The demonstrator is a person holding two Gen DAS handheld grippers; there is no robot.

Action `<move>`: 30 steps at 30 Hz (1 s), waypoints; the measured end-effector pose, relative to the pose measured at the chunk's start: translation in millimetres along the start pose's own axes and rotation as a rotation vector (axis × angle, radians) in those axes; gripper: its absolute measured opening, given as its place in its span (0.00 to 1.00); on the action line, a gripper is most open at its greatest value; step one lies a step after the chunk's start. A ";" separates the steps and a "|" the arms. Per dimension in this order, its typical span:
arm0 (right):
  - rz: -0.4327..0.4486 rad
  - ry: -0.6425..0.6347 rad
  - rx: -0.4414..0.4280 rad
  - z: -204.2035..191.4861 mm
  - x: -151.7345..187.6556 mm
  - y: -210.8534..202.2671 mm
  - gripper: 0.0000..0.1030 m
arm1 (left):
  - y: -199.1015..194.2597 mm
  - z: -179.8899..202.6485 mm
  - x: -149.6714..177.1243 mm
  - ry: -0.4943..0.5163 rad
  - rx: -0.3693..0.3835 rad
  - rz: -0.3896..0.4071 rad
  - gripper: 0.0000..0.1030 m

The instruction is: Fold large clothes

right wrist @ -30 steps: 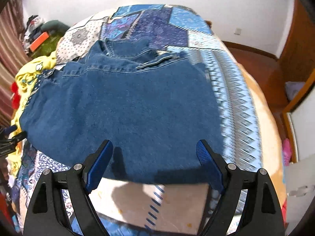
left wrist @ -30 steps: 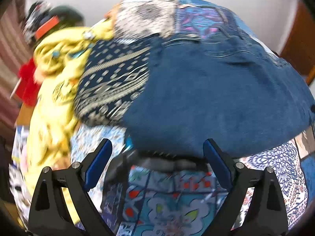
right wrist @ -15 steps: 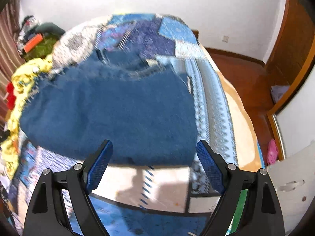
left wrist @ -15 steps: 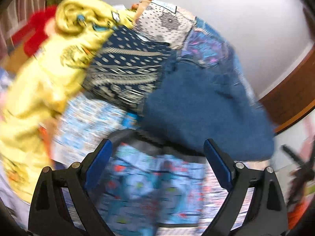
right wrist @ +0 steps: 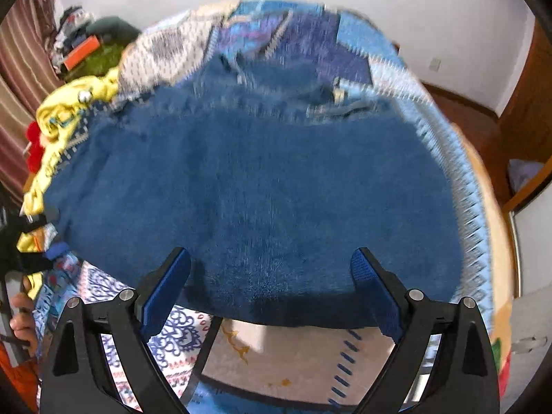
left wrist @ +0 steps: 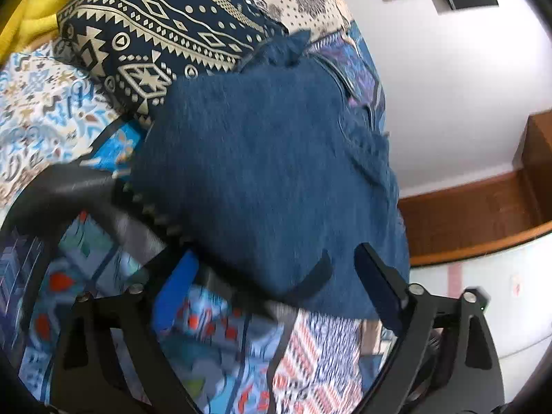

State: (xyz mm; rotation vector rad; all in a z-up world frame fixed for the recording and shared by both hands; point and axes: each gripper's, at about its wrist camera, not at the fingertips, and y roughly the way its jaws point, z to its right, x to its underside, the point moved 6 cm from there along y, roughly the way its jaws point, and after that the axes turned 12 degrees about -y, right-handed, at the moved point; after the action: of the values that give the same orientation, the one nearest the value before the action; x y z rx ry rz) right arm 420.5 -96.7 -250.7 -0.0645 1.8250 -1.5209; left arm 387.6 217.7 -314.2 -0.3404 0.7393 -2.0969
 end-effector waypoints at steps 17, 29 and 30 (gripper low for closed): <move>-0.027 -0.018 -0.005 -4.6 -1.2 -10.6 0.95 | -30.8 75.8 -23.9 0.112 0.082 0.145 0.21; 0.086 -0.102 -0.134 -98.8 -49.0 -22.6 0.95 | -136.6 123.8 -16.0 0.383 0.020 0.395 0.20; 0.068 -0.127 -0.138 -107.8 -47.5 -13.9 0.95 | -134.9 120.9 -15.6 0.393 -0.004 0.395 0.20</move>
State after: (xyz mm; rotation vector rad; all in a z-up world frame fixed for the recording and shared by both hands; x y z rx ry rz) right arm 388.4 11.1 -213.1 -0.1602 1.8095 -1.3123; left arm 368.5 245.1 -135.6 0.2124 0.9517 -1.7980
